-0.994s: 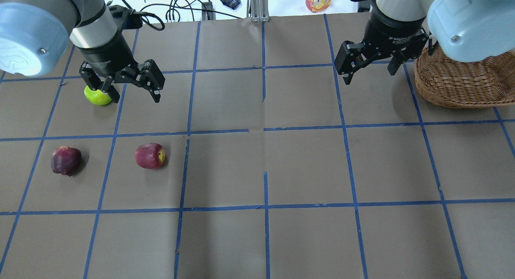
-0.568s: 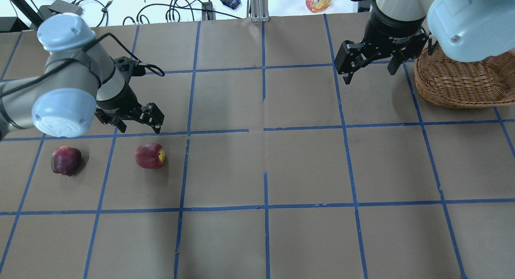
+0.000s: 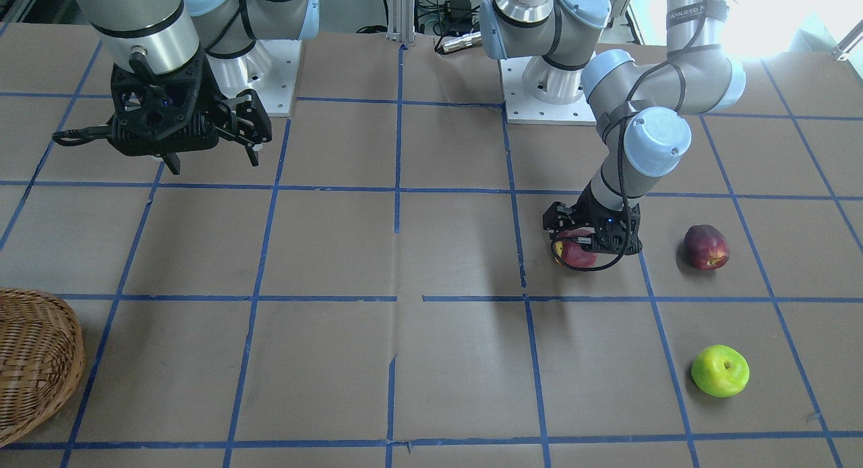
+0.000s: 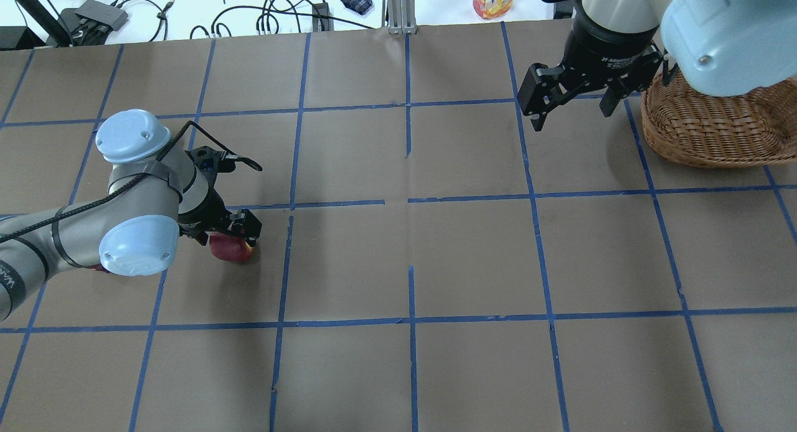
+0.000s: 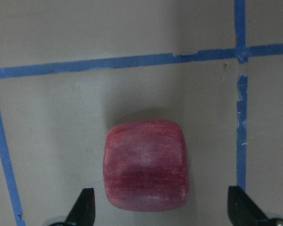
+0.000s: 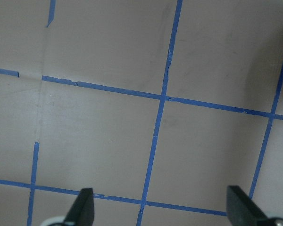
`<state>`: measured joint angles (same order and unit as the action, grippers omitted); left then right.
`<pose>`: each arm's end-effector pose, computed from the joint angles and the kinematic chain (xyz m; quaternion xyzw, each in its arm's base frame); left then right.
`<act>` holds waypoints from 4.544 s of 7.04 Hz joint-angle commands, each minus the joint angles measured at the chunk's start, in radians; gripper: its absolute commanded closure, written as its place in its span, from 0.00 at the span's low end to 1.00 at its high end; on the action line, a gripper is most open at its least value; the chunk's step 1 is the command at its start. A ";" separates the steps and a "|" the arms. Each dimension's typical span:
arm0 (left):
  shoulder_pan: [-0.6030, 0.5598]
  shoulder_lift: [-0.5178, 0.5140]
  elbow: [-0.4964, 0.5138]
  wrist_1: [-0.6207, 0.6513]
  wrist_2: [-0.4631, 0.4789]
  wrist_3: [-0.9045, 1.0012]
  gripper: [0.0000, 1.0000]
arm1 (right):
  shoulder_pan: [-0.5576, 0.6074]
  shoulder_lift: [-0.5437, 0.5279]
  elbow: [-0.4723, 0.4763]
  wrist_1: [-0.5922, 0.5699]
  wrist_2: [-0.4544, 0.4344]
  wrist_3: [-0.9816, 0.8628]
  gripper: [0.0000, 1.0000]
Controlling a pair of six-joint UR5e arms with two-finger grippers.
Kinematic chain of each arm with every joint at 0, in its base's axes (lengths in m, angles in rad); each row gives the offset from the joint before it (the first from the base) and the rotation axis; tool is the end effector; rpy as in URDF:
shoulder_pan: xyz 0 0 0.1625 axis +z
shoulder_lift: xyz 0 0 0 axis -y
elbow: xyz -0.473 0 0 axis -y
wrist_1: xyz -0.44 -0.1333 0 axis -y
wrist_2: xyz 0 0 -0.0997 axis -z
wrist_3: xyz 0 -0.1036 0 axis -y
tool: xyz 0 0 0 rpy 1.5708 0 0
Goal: Put all apples into basket
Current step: 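Carry the red apple toward the table center and set it down, then withdraw the left gripper while the right gripper grasps the red apple, then carry the red apple to the basket with right while left grasps dark red apple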
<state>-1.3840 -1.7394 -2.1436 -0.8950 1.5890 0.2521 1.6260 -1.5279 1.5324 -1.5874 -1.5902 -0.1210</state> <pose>-0.0369 -0.5123 0.2218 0.0329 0.9989 0.0340 0.0017 0.1621 -0.5531 0.5307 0.0879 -0.9961 0.0057 0.0099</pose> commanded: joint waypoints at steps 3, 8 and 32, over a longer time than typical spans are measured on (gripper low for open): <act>-0.018 -0.017 0.051 0.035 0.005 -0.025 1.00 | 0.000 -0.001 0.000 -0.003 -0.001 -0.003 0.00; -0.426 -0.147 0.249 0.061 -0.249 -0.543 1.00 | 0.000 -0.002 -0.005 -0.008 0.001 -0.003 0.00; 0.510 -0.210 0.232 -0.179 -0.038 0.553 0.00 | 0.276 0.416 0.250 -0.637 0.006 0.613 0.78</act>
<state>-0.8749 -1.9216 -1.9142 -1.0766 1.5742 0.8045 1.9108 -1.1060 1.7890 -2.2256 -1.5851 0.4967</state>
